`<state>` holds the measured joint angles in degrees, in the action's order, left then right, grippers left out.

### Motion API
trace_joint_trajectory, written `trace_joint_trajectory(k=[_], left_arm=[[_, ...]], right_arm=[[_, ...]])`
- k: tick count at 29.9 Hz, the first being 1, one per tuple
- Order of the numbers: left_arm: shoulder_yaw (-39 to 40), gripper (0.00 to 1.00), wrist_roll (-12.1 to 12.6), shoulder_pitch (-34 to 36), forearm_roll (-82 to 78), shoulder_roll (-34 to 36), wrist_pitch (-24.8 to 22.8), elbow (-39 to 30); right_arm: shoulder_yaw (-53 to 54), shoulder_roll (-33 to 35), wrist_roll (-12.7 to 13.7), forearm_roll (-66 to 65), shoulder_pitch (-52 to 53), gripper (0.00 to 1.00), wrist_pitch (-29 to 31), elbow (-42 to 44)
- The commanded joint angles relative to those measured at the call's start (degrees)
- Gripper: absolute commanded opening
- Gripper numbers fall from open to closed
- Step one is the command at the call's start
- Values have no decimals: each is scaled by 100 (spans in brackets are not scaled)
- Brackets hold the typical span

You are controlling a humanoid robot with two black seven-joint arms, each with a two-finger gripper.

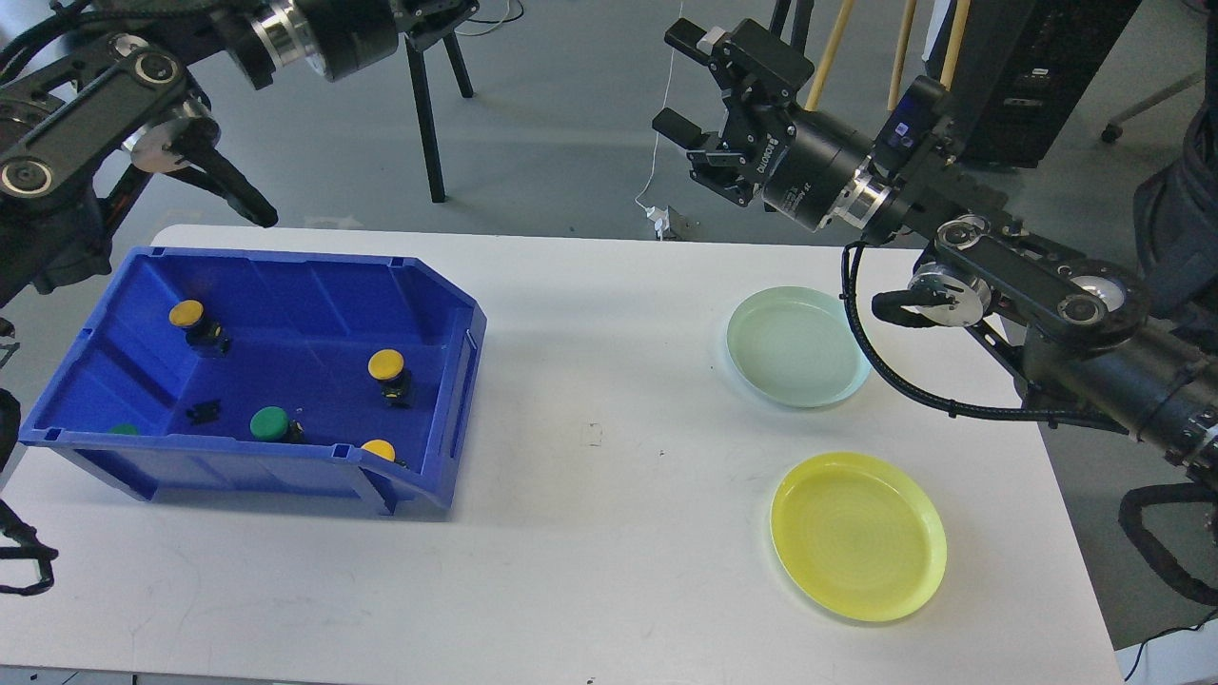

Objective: Pass button and place on color plate

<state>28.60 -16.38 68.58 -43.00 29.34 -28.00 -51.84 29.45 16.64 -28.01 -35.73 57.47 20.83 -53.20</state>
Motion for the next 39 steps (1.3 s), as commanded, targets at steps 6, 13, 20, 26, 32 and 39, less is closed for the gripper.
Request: trace_joint_trajectory(k=[6, 13, 20, 26, 32, 39], left_arm=[[-390, 35, 39, 24, 11, -77, 0, -36], [-382, 35, 39, 85, 37, -112, 0, -229], [-408, 35, 39, 76, 73, -77, 0, -783], [-426, 35, 39, 50, 90, -68, 0, -819], [-601, 35, 39, 59, 204, 11, 0, -775], [-610, 35, 47, 32, 740, 178, 0, -678]], right_arm=[[114, -47, 1, 5, 10, 98, -17, -120], [122, -47, 1, 4, 27, 98, -17, -155], [123, -47, 1, -4, 45, 98, -26, -164], [114, -38, 1, -13, 124, 95, -122, -296], [105, 6, 1, -22, 124, 94, -140, -322], [131, -29, 1, -22, 115, 93, -272, -358]])
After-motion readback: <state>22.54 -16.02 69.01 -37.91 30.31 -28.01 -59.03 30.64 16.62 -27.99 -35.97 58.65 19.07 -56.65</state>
